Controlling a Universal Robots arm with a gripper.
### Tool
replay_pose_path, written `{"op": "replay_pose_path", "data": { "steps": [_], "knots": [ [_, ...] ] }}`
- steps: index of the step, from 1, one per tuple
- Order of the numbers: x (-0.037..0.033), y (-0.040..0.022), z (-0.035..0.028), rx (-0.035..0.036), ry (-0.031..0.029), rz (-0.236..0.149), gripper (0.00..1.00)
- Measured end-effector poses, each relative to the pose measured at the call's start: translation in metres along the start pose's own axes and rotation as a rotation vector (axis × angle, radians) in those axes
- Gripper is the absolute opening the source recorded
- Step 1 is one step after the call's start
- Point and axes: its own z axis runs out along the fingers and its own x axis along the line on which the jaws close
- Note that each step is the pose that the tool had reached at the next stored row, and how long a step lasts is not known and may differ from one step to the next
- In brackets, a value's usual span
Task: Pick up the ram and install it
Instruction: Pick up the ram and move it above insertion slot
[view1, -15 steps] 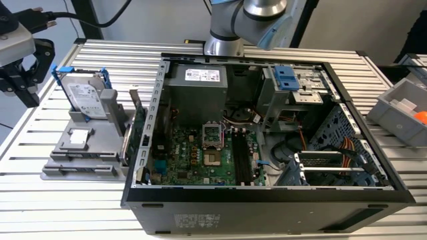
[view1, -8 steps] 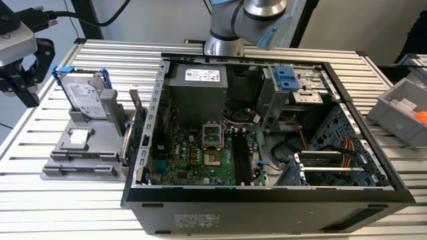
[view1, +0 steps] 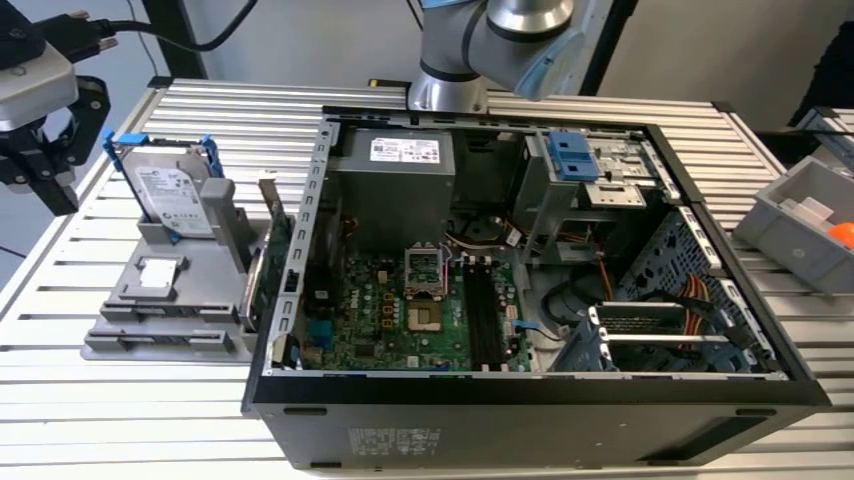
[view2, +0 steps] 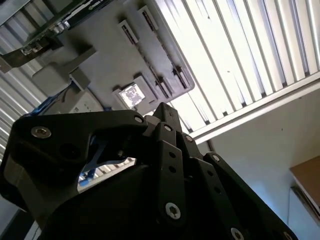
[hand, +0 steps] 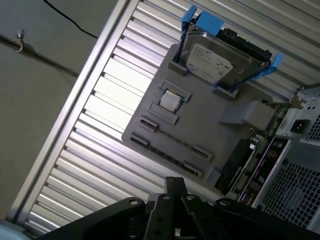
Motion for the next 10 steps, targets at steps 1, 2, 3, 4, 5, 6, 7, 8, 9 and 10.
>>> {"op": "replay_pose_path", "data": {
  "steps": [1, 2, 3, 4, 5, 6, 7, 8, 9, 10],
  "knots": [
    [0.0, 0.0, 0.0, 0.0, 0.0002, -0.004, 0.0],
    [0.0, 0.0, 0.0, 0.0, 0.0003, -0.008, 0.0],
    [0.0, 0.0, 0.0, 0.0, 0.0006, -0.013, 0.0],
    [0.0, 0.0, 0.0, 0.0001, 0.0009, -0.018, 0.0],
    [0.0, 0.0, 0.0, 0.0, 0.0011, -0.023, 0.0],
    [0.0, 0.0, 0.0, 0.0001, 0.0014, -0.03, 0.0],
    [0.0, 0.0, 0.0, 0.0001, 0.0017, -0.038, 0.0],
    [0.0, 0.0, 0.0, 0.0001, 0.0021, -0.047, 0.0],
    [-0.0001, 0.0001, 0.0, 0.0001, 0.0025, -0.056, 0.0],
    [-0.0001, 0.0001, 0.0, 0.0001, 0.0029, -0.065, 0.0]
  ]
}}
